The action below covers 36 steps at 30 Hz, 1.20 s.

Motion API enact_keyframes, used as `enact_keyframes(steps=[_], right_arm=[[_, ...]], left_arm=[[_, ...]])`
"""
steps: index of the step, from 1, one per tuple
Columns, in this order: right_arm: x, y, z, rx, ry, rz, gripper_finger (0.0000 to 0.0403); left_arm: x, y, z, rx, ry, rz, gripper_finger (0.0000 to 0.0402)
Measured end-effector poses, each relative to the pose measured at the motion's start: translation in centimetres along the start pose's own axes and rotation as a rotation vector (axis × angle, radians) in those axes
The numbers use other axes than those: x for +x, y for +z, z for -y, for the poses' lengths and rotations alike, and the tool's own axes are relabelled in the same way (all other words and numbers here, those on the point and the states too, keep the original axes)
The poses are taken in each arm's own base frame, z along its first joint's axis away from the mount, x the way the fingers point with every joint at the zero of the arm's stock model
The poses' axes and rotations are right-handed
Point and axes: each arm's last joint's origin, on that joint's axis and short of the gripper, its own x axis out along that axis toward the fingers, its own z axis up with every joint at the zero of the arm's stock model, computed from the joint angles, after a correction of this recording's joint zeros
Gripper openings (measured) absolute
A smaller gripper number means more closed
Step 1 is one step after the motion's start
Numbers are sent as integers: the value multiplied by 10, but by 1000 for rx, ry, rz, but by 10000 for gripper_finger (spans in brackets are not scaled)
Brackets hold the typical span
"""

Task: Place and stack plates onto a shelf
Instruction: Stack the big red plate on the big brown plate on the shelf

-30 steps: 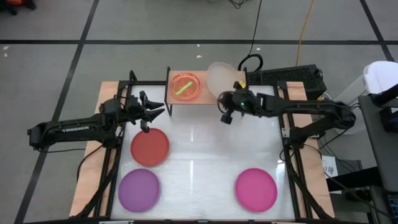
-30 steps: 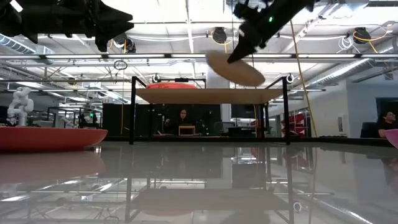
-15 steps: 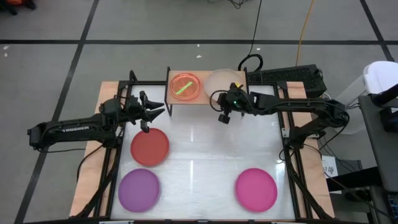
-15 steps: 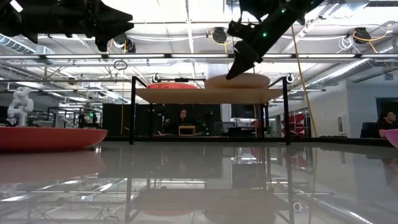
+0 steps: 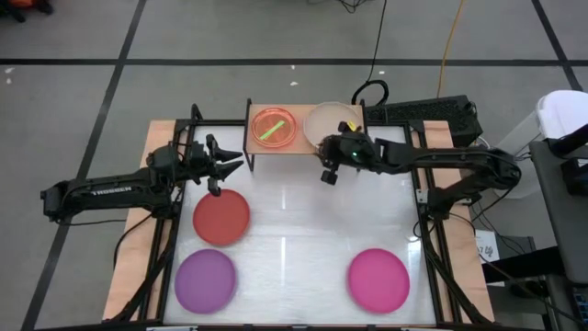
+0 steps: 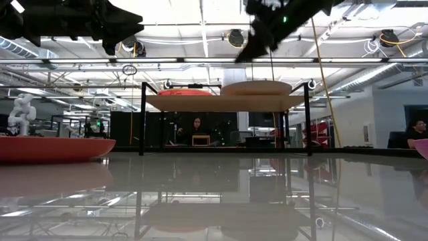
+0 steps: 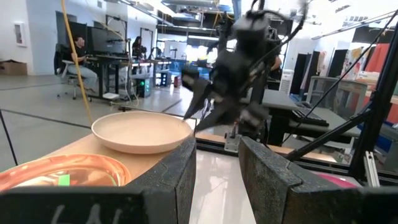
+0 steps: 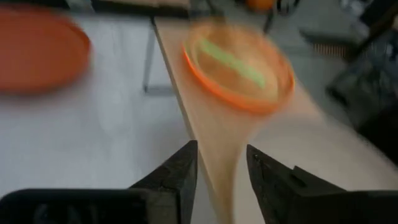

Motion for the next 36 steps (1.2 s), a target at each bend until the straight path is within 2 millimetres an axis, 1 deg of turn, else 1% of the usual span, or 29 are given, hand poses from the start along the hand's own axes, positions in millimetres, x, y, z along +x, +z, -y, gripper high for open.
enact_keyframes(steps=[5,8,9,12,17,19,21,23,26,31,34,36], right_arm=[[-35,21,-12,-14,48,172,127],[-53,27,-22,-12,95,229,127],[-58,25,-27,-8,114,239,127],[-65,16,-43,-5,169,291,128],[-64,-19,-71,-10,232,391,128],[-64,-30,-77,-3,220,452,128],[-65,-40,-79,-19,171,496,128],[-68,-44,-77,-17,126,536,128],[-75,-47,-72,7,99,560,128],[-88,-49,-69,25,115,600,128],[-95,-49,-69,29,132,619,128],[-98,-48,-69,31,141,630,128]], left_arm=[[0,-1,3,9,-18,-8,127],[1,-1,5,12,-26,-12,127],[1,-2,6,19,-27,-12,127],[1,-3,9,42,-12,-17,127],[4,-6,13,59,18,-34,127],[7,-7,14,58,30,-42,127],[11,-6,16,57,32,-64,127],[17,-3,20,56,20,-90,127],[28,-1,27,67,12,-205,127],[45,6,38,109,26,-478,128],[50,-1,45,120,15,-665,128],[52,-7,50,111,7,-747,128]])
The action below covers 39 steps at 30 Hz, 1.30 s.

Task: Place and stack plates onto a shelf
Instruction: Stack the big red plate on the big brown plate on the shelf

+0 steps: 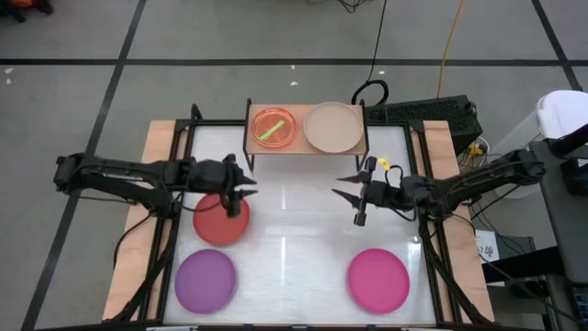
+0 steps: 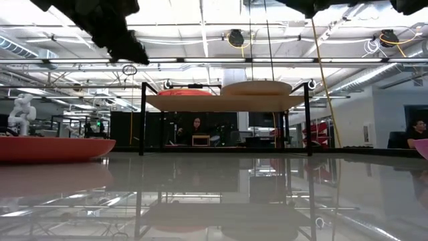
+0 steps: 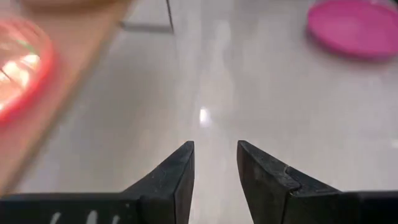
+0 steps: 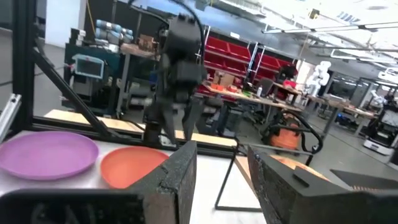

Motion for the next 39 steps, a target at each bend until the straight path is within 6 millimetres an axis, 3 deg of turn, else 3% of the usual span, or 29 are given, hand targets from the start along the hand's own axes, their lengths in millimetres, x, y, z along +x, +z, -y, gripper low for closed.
enact_keyframes(steps=[8,23,32,39], right_arm=[[0,0,-2,-4,8,-1,128],[0,0,-2,8,8,-2,128],[0,-1,-2,18,10,-10,128],[0,-2,-2,16,12,-16,128]], left_arm=[[20,-32,22,-47,-20,-340,128],[57,-71,75,-185,8,-604,128],[76,-69,92,-195,-2,-679,127],[71,-45,91,-187,2,-668,127]])
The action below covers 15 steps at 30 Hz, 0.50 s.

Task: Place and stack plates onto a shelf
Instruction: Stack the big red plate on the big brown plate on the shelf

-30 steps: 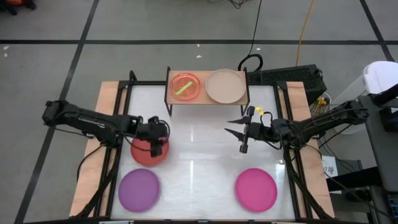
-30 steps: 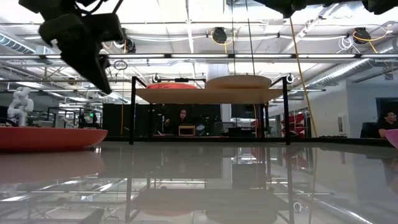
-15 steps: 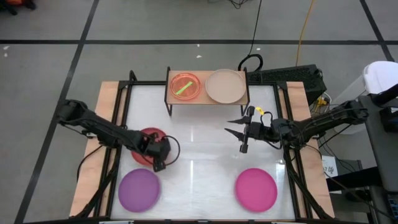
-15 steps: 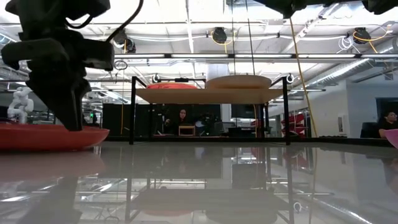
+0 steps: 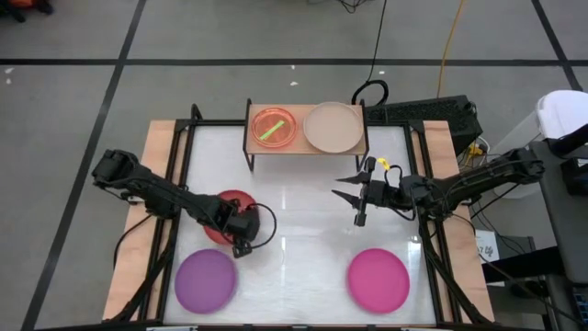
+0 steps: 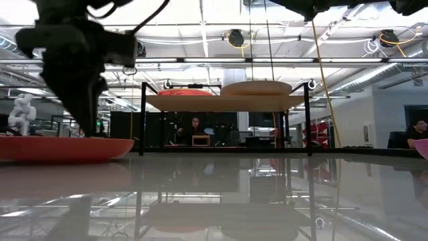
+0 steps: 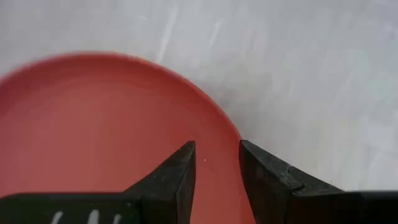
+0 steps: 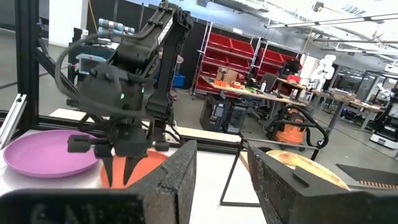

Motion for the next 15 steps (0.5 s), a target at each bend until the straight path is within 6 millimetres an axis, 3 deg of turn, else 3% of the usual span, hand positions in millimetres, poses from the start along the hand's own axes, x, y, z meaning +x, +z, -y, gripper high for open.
enact_keyframes(steps=[7,15], right_arm=[[0,-1,0,-5,4,-14,128],[0,-3,-1,7,5,-27,128]], left_arm=[[-11,8,11,4,-17,37,127],[21,0,21,13,54,-83,127]])
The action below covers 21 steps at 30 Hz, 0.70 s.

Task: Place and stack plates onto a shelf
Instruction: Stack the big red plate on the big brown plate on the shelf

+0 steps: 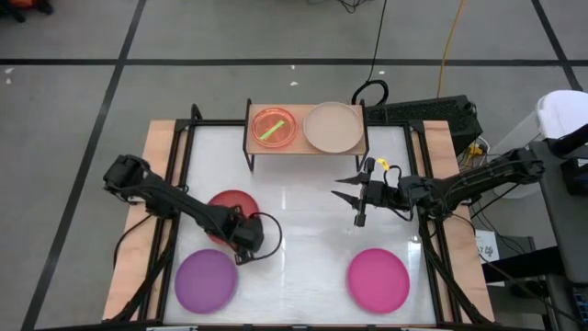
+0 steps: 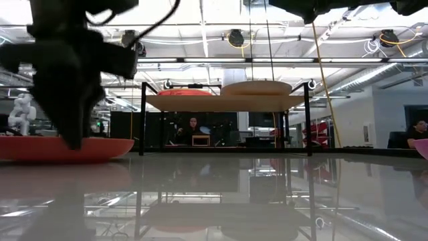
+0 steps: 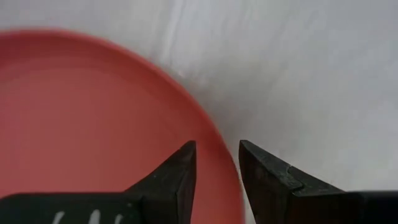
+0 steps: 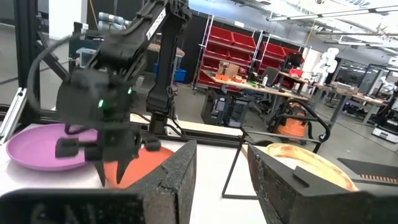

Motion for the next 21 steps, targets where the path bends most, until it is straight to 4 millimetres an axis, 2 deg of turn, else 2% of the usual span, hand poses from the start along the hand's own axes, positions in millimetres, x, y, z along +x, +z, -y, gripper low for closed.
enact_keyframes(steps=[3,7,11,15,18,21], right_arm=[[0,0,0,5,-1,0,128],[0,0,0,9,-1,-4,128],[0,-1,0,8,-1,-7,128],[0,-1,0,7,-1,-7,128],[0,-1,0,7,-1,-7,128],[0,-1,0,6,-1,-7,128]], left_arm=[[15,0,1,9,39,-44,127],[25,0,-3,45,88,-86,123],[22,0,-5,85,96,-84,79],[7,3,-8,118,117,-51,18],[-13,11,-4,148,81,0,9],[-43,22,4,239,33,107,8]])
